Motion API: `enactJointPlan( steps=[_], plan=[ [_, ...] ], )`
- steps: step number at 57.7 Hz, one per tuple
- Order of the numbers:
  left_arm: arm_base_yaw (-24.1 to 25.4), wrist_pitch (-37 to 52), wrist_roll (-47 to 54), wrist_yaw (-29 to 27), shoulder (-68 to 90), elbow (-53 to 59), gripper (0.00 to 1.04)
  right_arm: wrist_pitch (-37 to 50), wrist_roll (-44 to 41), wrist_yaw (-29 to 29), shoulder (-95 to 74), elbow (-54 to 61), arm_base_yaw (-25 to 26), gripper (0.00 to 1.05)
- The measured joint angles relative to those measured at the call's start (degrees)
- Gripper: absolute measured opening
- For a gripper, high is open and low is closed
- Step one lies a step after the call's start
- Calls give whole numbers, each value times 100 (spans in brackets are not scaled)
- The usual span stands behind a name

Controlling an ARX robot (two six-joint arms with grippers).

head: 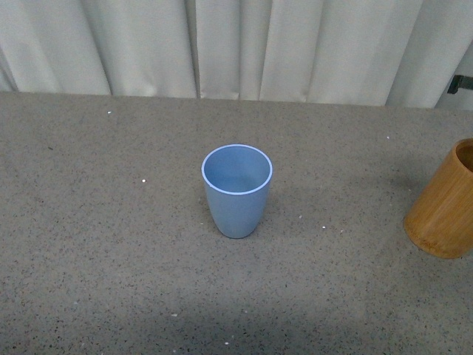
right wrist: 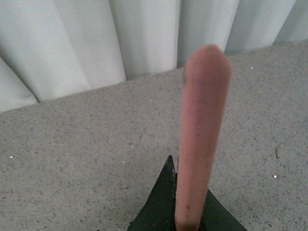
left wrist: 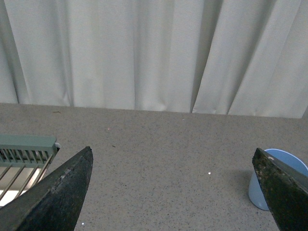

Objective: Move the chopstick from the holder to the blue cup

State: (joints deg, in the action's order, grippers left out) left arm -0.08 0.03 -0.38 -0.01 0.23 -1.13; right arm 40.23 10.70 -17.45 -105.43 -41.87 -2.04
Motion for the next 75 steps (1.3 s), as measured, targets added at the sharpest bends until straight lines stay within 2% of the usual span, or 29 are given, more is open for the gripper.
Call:
enactJointPlan(
  steps=[19, 41, 53, 65, 75],
  plan=[
    [0, 0, 0, 0, 0, 0, 98, -94, -101, 286, 754, 17, 142, 1],
    [0, 0, 0, 0, 0, 0, 98, -612, -39, 675, 1786, -48, 402, 1],
    [0, 0, 0, 0, 0, 0, 98, -986, 96, 876, 2304, -339, 385, 1],
    [0, 0, 0, 0, 0, 0, 98, -1152, 424, 820, 2710, -516, -76, 1],
    [0, 0, -2, 0, 0, 0, 98, -1003, 723, 501, 2651, -516, -970, 1]
  ],
)
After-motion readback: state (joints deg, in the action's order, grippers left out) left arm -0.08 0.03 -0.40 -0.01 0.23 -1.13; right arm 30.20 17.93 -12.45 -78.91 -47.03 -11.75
